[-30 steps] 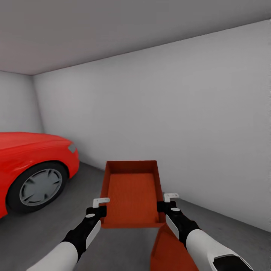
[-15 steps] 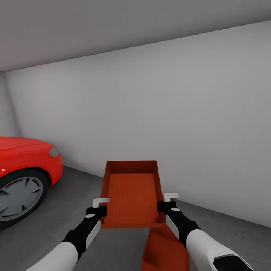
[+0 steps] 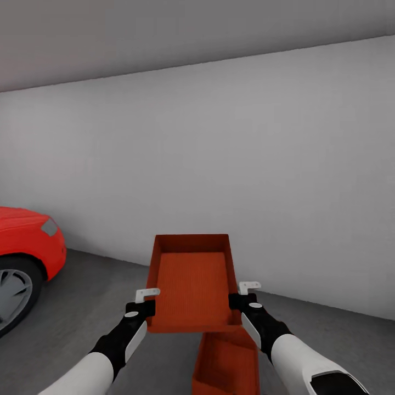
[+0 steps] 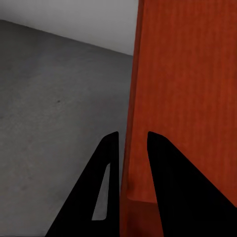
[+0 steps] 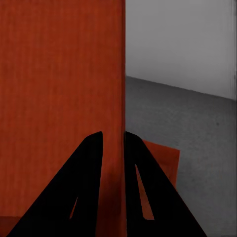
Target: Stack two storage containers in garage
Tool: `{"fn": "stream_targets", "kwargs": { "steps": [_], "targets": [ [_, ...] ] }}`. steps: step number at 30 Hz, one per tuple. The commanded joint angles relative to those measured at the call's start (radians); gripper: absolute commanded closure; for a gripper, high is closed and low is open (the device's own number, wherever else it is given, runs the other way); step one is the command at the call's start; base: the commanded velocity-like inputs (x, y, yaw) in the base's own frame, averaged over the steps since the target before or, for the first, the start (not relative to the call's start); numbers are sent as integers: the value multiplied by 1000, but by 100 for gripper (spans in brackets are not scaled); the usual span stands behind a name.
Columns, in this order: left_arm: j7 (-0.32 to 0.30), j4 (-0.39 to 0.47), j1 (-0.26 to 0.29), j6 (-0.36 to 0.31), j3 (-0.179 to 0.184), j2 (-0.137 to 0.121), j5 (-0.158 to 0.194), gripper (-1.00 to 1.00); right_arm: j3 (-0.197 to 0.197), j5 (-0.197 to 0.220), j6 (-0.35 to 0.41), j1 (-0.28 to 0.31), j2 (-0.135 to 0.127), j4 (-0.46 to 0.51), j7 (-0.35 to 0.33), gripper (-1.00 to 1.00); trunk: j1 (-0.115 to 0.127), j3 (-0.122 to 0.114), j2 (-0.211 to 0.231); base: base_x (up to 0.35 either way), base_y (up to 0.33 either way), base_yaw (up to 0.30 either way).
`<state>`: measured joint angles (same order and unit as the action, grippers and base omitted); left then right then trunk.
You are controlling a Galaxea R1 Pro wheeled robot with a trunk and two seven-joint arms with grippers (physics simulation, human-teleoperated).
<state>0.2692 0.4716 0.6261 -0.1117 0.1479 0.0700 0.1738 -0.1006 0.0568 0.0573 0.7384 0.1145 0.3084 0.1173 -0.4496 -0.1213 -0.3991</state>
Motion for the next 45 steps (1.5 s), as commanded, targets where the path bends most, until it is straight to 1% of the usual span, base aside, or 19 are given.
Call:
{"fn": "stream_targets", "kwargs": {
  "steps": [1, 9, 22, 33, 45],
  "targets": [
    [22, 1, 0, -8, -64, -49, 9, 100, 4, -5, 6, 1, -1, 6, 4, 100, 0, 0, -1, 0, 0, -243],
    [24, 0, 0, -8, -65, -49, 9, 100, 4, -5, 6, 0, -1, 6, 4, 100, 0, 0, -1, 62, 0, -243],
    [22, -1, 0, -8, -67, -50, 9, 100, 4, -6, 6, 0, -1, 6, 4, 100, 0, 0, -1, 315, 5, -242],
    [22, 0, 0, -9, -67, -50, 10, 100, 4, -5, 6, 1, -1, 6, 4, 100, 0, 0, -1, 322, 117, -238],
    [22, 1, 0, -8, -64, -49, 9, 100, 4, -5, 6, 0, -1, 6, 4, 100, 0, 0, -1, 322, 142, -23]
  ]
}}
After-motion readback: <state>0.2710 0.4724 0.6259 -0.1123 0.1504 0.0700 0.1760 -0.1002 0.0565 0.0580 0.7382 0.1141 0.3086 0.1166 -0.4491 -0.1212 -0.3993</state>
